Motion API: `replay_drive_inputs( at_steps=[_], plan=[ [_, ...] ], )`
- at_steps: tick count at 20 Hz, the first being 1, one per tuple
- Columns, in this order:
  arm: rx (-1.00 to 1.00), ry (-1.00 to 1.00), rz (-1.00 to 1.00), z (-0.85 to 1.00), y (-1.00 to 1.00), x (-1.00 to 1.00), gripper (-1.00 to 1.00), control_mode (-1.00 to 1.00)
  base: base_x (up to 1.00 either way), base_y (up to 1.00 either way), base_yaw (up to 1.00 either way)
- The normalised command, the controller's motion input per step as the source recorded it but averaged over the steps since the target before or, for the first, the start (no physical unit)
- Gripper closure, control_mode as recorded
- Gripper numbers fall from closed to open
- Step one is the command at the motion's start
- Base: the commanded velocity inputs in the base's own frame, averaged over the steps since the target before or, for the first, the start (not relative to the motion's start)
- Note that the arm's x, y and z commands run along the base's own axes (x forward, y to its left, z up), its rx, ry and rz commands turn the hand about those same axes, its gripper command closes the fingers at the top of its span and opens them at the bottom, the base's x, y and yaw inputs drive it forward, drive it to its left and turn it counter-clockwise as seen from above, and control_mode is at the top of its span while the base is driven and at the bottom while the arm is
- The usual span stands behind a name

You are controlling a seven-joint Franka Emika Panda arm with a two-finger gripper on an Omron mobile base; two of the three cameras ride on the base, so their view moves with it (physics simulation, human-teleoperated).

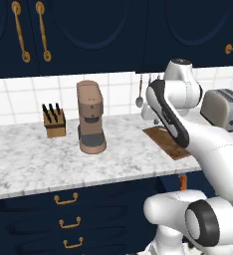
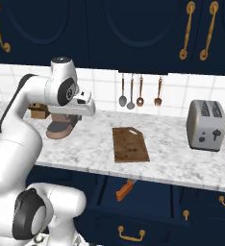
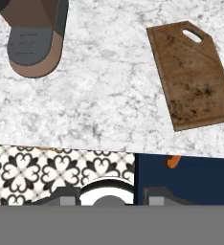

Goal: Pick up the knife from the drawer and place it on the cutting board. Then place the meat from the plate to the cutting board.

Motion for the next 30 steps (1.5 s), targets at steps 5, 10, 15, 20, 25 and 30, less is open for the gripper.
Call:
replay_drive_inputs(
  at_steps=[5, 10, 15, 20, 25, 30],
  plan=[
    [0.0, -0.05, -0.03, -0.16, 0.0, -0.41, -1.0, -1.0, 0.0, 0.0, 0.0],
    [0.0, -0.03, -0.1, -0.22, -0.02, -0.36, -1.0, -1.0, 0.0, 0.0, 0.0],
    [0.0, 0.03, 0.0, -0.14, 0.0, 0.0, -1.0, -1.0, 0.0, 0.0, 0.0],
    [0.0, 0.01, 0.0, -0.03, 0.0, 0.0, -1.0, 1.0, -0.01, 0.0, 0.0],
    [0.0, 0.0, 0.0, 0.0, 0.0, 0.0, -1.0, 1.0, -0.59, -0.2, 0.07],
    [0.0, 0.0, 0.0, 0.0, 0.0, 0.0, -1.0, 1.0, -0.69, -0.76, 0.2]
  ],
)
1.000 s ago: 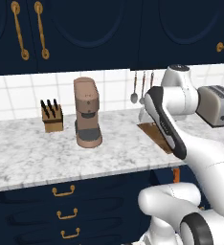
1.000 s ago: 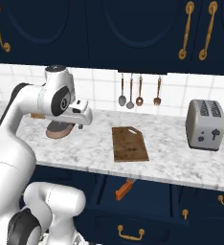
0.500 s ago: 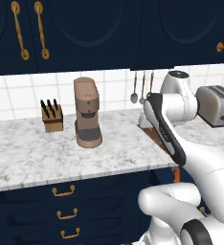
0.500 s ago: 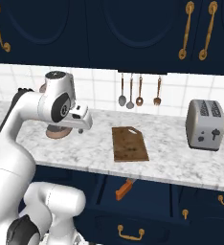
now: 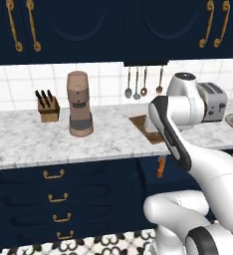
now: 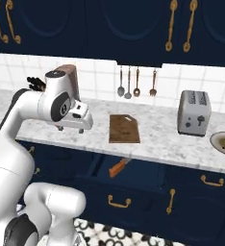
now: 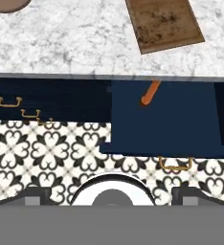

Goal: Pick up the knife from the drawer and place it on the cutting board. Then place the meat from the plate to the cutting board.

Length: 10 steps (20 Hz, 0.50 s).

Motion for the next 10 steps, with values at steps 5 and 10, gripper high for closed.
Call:
replay_drive_inputs(
  at_steps=[5, 10],
  plan=[
    [0.0, 0.0, 0.0, 0.0, 0.0, 0.0, -1.0, 1.0, -0.13, -1.0, 0.31],
    [0.0, 0.0, 0.0, 0.0, 0.0, 0.0, -1.0, 1.0, -0.01, -1.0, 0.35]
  ],
)
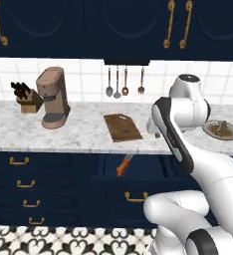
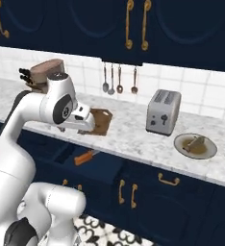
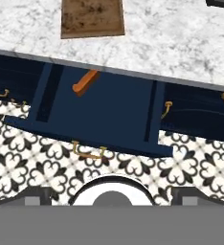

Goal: Pick up the knife from the drawer and place it on the cutting board. Then place the meat from the plate to the cutting board.

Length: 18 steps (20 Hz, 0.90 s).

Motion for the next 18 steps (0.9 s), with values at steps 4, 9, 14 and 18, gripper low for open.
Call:
replay_drive_inputs(
  at_steps=[4, 9, 14, 18],
  plan=[
    [0.0, 0.0, 0.0, 0.0, 0.0, 0.0, -1.0, 1.0, -0.01, -0.99, 0.35],
    [0.0, 0.0, 0.0, 0.0, 0.0, 0.0, -1.0, 1.0, 0.09, -0.98, 0.36],
    [0.0, 0.0, 0.0, 0.0, 0.0, 0.0, -1.0, 1.0, 0.44, -0.72, 0.35],
    [0.0, 0.0, 0.0, 0.0, 0.0, 0.0, -1.0, 1.0, 0.61, -0.49, 0.33]
  ],
)
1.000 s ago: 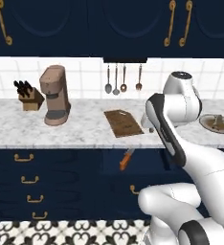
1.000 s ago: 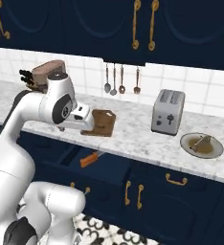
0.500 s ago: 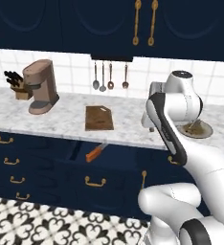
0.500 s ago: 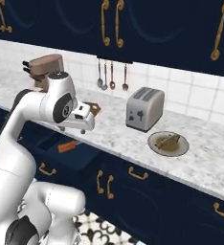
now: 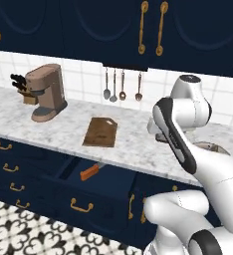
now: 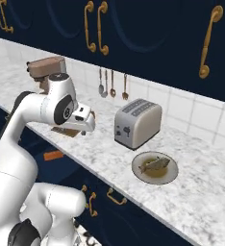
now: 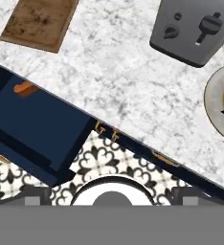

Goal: Pick up the knife from the drawer and place it on the cutting board. Then place the meat from the plate to the cutting board.

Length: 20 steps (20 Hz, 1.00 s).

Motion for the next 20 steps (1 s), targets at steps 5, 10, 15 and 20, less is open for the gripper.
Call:
replay_drive_inputs(
  at_steps=[5, 10, 15, 20],
  plan=[
    [0.0, 0.0, 0.0, 0.0, 0.0, 0.0, -1.0, 1.0, 0.24, -0.45, 0.34],
    [0.0, 0.0, 0.0, 0.0, 0.0, 0.0, -1.0, 1.0, 0.08, -0.33, 0.25],
    [0.05, 0.14, 0.0, -0.28, 0.09, -0.04, -1.0, -1.0, 0.0, 0.0, 0.02],
    [0.0, 0.5, 0.13, -0.99, 0.77, 0.05, -1.0, -1.0, 0.0, 0.0, 0.0]
  ],
)
